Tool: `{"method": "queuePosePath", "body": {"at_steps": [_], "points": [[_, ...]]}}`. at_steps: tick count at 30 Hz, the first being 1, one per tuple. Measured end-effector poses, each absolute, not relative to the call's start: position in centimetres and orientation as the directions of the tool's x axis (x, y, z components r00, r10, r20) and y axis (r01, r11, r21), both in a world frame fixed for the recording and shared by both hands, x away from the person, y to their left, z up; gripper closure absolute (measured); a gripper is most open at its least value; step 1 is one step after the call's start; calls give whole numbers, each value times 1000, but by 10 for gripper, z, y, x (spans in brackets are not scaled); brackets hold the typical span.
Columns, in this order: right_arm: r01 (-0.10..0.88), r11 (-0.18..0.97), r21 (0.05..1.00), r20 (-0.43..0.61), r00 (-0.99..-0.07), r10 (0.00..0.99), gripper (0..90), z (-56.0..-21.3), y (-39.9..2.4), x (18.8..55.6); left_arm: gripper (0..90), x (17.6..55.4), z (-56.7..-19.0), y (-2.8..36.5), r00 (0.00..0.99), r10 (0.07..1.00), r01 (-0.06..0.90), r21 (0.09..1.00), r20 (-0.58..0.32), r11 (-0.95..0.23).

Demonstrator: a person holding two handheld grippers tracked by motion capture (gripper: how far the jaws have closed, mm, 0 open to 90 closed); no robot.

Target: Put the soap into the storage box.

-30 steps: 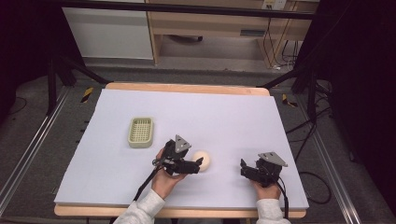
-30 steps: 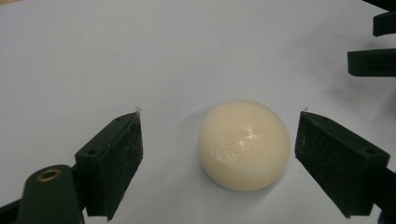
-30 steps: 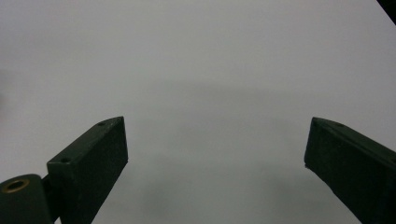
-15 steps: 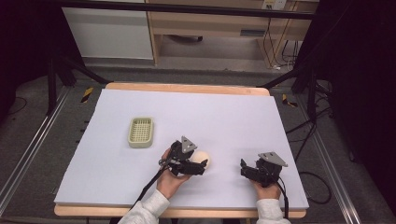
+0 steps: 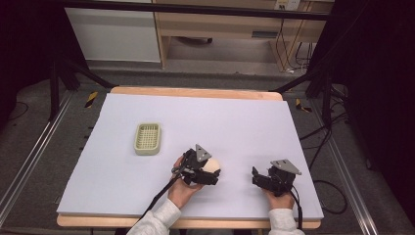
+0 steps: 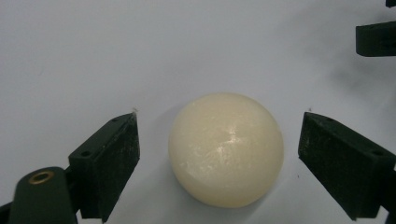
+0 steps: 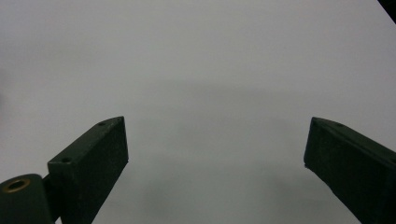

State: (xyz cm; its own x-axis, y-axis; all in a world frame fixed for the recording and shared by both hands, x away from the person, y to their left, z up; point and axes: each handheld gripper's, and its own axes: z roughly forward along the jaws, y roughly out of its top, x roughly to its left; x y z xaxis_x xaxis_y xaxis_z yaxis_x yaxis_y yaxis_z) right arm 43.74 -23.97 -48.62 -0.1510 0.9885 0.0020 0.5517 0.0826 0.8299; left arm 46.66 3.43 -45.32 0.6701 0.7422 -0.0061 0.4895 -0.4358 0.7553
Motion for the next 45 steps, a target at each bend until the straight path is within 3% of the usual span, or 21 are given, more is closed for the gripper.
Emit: {"method": "queuePosePath", "body": {"at_steps": [45], "points": [[553, 79, 829, 5, -150, 989, 68, -486, -240, 438, 232, 473, -477, 25, 662, 749, 535, 723, -36, -437]]}}
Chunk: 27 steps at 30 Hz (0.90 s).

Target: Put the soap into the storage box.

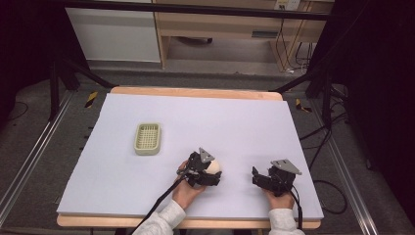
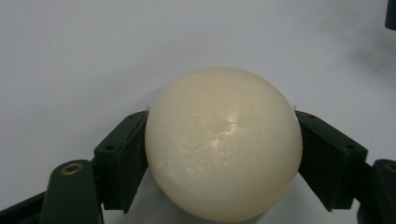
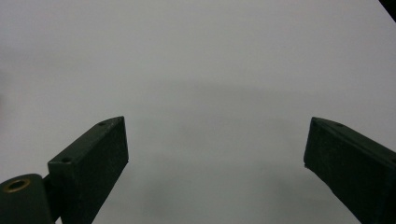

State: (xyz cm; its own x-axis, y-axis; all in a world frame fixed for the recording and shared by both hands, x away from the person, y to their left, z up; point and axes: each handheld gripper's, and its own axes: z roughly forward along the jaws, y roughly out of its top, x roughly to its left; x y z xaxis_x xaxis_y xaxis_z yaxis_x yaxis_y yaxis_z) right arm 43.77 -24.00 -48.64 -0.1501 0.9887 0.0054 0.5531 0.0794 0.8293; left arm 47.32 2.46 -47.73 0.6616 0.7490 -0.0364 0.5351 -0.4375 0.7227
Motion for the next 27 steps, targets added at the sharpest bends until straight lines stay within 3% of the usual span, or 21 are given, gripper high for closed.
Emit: {"method": "queuePosePath", "body": {"at_steps": [27], "points": [[555, 80, 828, 7, -152, 988, 70, -486, -240, 438, 240, 470, -475, 23, 670, 741, 533, 724, -44, -439]]}}
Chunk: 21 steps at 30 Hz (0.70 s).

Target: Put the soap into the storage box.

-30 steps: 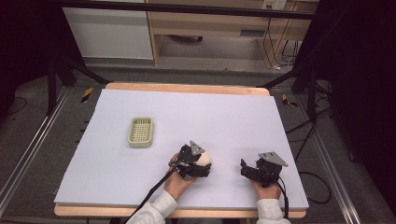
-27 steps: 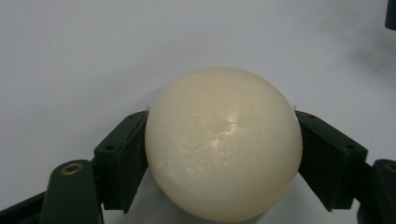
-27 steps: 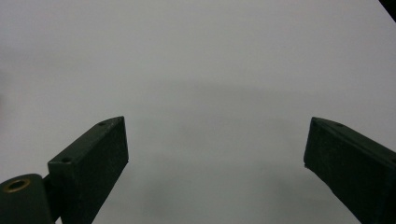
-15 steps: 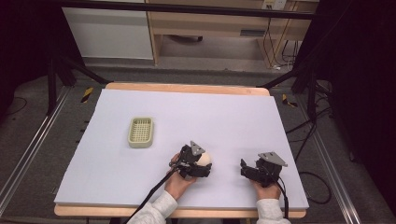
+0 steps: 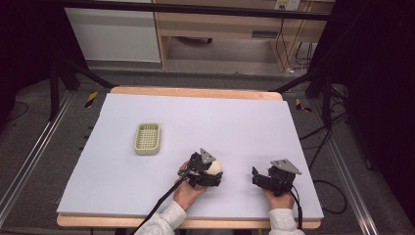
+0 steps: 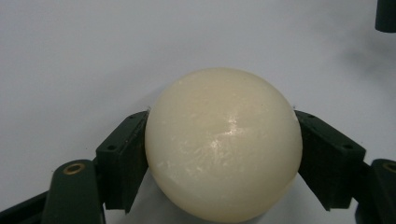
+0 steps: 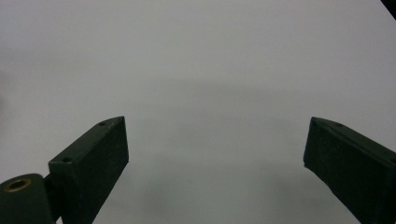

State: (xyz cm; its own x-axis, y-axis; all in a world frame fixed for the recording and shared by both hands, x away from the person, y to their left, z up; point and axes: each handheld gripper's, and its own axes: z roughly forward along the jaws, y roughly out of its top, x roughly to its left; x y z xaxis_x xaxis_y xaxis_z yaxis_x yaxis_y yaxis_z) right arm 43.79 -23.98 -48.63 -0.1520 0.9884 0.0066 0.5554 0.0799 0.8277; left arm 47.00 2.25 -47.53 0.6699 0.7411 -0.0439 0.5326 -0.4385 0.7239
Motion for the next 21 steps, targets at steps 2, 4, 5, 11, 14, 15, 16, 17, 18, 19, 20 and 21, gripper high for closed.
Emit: {"method": "queuePosePath", "body": {"at_steps": [2, 4, 5, 11, 14, 15, 16, 17, 18, 19, 20, 21], "points": [[555, 82, 828, 4, -152, 988, 71, -486, -240, 438, 240, 470, -473, 24, 676, 736, 527, 725, -41, -444], [556, 81, 827, 5, -152, 988, 71, -486, -240, 438, 240, 469, -471, 25, 673, 737, 529, 731, -52, -431], [556, 81, 827, 5, -152, 988, 71, -486, -240, 438, 240, 469, -471, 25, 673, 737, 529, 731, -52, -431], [554, 82, 829, 3, -151, 988, 72, -486, -240, 438, 241, 467, -461, 32, 685, 727, 517, 734, -46, -440], [556, 80, 827, 6, -151, 989, 72, -486, -240, 438, 241, 467, -456, 37, 684, 728, 512, 737, -40, -441], [556, 80, 827, 6, -151, 989, 72, -486, -240, 438, 241, 467, -454, 39, 682, 731, 511, 739, -37, -439], [556, 79, 828, 6, -150, 989, 72, -486, -240, 438, 241, 467, -452, 41, 681, 732, 508, 740, -32, -440], [555, 81, 828, 5, -151, 989, 72, -486, -240, 438, 241, 467, -450, 44, 678, 734, 509, 741, -32, -438], [555, 81, 828, 4, -151, 989, 72, -486, -240, 438, 241, 467, -448, 46, 678, 735, 505, 743, -26, -440], [556, 81, 828, 4, -151, 989, 72, -486, -240, 438, 241, 467, -447, 48, 677, 736, 504, 744, -25, -438], [555, 81, 828, 4, -151, 989, 72, -486, -240, 438, 241, 468, -445, 51, 675, 737, 504, 745, -25, -437], [555, 81, 828, 4, -151, 989, 72, -486, -240, 438, 241, 468, -445, 51, 675, 737, 504, 745, -25, -437]]}}
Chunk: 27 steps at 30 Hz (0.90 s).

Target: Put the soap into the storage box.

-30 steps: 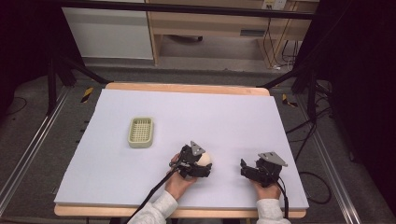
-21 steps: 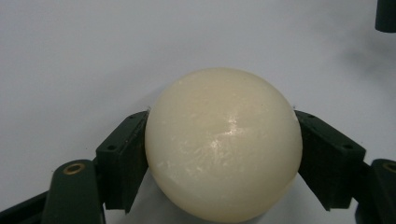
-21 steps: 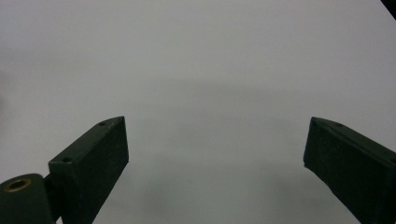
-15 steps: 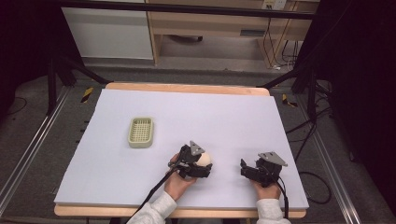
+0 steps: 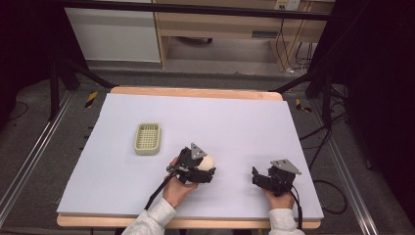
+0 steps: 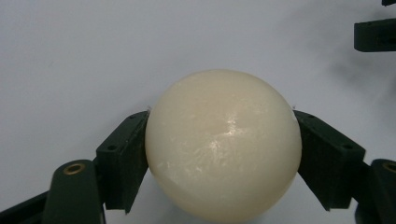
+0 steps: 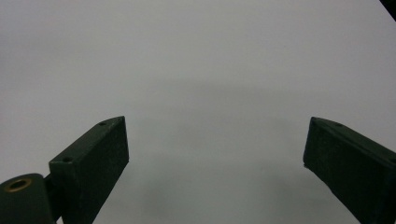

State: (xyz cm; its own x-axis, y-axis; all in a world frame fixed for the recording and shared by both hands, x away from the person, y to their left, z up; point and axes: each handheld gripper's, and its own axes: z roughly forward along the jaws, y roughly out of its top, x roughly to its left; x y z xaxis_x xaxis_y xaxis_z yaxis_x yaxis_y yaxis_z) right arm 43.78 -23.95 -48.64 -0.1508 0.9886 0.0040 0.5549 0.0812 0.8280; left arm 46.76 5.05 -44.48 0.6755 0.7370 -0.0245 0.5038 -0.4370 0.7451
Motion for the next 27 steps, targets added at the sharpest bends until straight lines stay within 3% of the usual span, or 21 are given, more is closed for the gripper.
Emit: {"method": "queuePosePath", "body": {"at_steps": [27], "points": [[556, 82, 827, 3, -150, 989, 73, -487, -239, 438, 241, 478, -421, 100, 634, 773, 511, 743, 13, -432]]}}
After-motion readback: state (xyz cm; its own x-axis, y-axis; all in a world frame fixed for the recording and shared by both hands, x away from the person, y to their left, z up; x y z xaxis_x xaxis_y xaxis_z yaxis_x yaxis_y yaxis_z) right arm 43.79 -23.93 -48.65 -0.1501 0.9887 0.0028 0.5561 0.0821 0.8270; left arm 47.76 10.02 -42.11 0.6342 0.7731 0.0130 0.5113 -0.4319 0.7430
